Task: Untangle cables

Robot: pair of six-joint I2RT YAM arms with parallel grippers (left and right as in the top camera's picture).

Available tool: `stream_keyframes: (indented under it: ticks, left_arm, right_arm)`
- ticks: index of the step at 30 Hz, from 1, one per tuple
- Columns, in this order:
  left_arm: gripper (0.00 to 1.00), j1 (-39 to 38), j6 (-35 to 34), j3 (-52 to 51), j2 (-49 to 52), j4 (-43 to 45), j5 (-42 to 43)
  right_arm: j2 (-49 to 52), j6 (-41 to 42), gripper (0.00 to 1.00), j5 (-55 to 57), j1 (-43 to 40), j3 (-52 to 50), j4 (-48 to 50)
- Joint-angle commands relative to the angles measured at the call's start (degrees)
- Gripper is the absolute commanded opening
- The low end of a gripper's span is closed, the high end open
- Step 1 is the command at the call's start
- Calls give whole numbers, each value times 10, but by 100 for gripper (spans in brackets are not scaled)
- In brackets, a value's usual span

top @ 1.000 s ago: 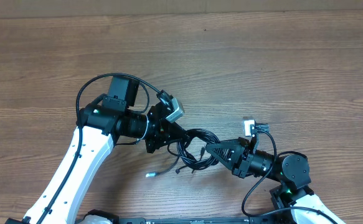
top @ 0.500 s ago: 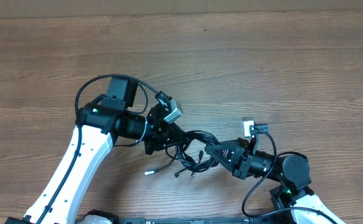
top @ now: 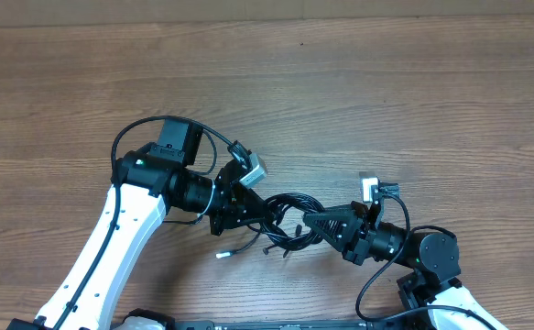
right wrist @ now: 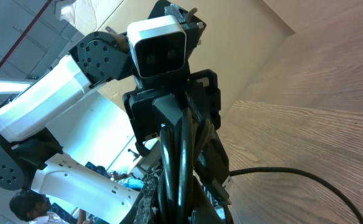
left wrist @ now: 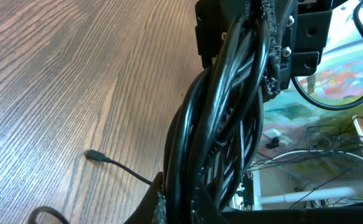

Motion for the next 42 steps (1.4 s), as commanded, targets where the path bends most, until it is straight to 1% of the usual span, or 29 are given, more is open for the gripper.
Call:
stream_keyframes:
  ticks: [1, 2, 5, 6, 8, 10, 12, 14, 15, 16, 18, 19, 20, 22, 23, 24, 25, 28, 29, 31, 33, 34, 36, 37, 40, 42]
  left_arm:
    - [4, -3, 12, -7, 3, -3, 19]
    - [4, -3, 15, -8, 3, -3, 24]
    - [4, -3, 49, -12, 3, -3, 73]
    - [4, -3, 63, -12, 3, -2, 88]
    - [4, -3, 72, -12, 3, 5, 88]
    - [4, -1, 73, -12, 3, 10, 88]
    - [4, 1, 73, -12, 3, 20, 84]
    - [5, 4, 73, -12, 3, 24, 76]
    - [4, 7, 70, -12, 3, 29, 68]
    - [4, 9, 63, -12, 3, 33, 62]
    - [4, 19, 20, -12, 3, 53, 42]
    - [5, 25, -16, -12, 3, 68, 28]
    - [5, 28, -34, -12, 3, 76, 21]
    - [4, 33, -89, -12, 3, 97, 0]
    - [5, 34, -119, -12, 3, 108, -13]
    - [4, 34, -162, -12, 3, 123, -35]
    - [4, 35, -193, -12, 3, 134, -57]
    - [5, 34, -268, -12, 3, 155, -117]
    - [4, 34, -311, -12, 3, 162, -146]
    - [4, 34, -349, -12, 3, 168, -171]
    - [4, 34, -354, -12, 3, 170, -172]
    - [5, 33, -353, -12, 3, 169, -164]
    - [4, 28, -353, -12, 3, 169, -162]
    - [4, 24, -353, -12, 3, 170, -161]
    - [4, 12, -353, -12, 3, 170, -145]
    - [5, -3, -354, -12, 3, 180, -87]
  right_arm:
    - [-3, 16, 4, 40, -1, 12, 10]
    - [-3, 16, 4, 40, -1, 12, 10]
    - [-3, 16, 4, 41, -1, 12, 9]
    - [-3, 16, 8, 43, -1, 12, 0]
    - [-3, 15, 18, 54, -1, 12, -38]
    - [-3, 15, 21, 68, -1, 12, -93]
    - [-3, 15, 29, 80, -1, 12, -152]
    - [-3, 15, 38, 79, -1, 12, -178]
    - [-3, 15, 47, 79, -1, 12, -190]
    - [-3, 15, 51, 79, -1, 12, -196]
    - [-3, 13, 60, 79, -1, 12, -205]
    - [-3, 13, 66, 81, -1, 12, -209]
    - [-3, 13, 68, 81, -1, 12, -210]
    - [-3, 13, 77, 81, -1, 12, -209]
    - [-3, 13, 79, 80, -1, 12, -210]
    - [-3, 13, 85, 76, -1, 12, -210]
    - [-3, 13, 87, 69, -1, 12, -209]
    - [-3, 14, 87, 48, -1, 12, -209]
    - [-3, 16, 87, 32, -1, 12, -209]
    - [-3, 17, 82, 6, -1, 12, -202]
    - [-3, 44, 78, 1, 1, 12, -189]
    - [-3, 83, 76, 6, 5, 12, -160]
    - [-3, 95, 71, 23, 11, 12, -124]
    - [-3, 95, 66, 45, 15, 12, -117]
    - [-2, 95, 61, 105, 28, 12, -128]
    - [9, 106, 57, 163, 48, 12, -138]
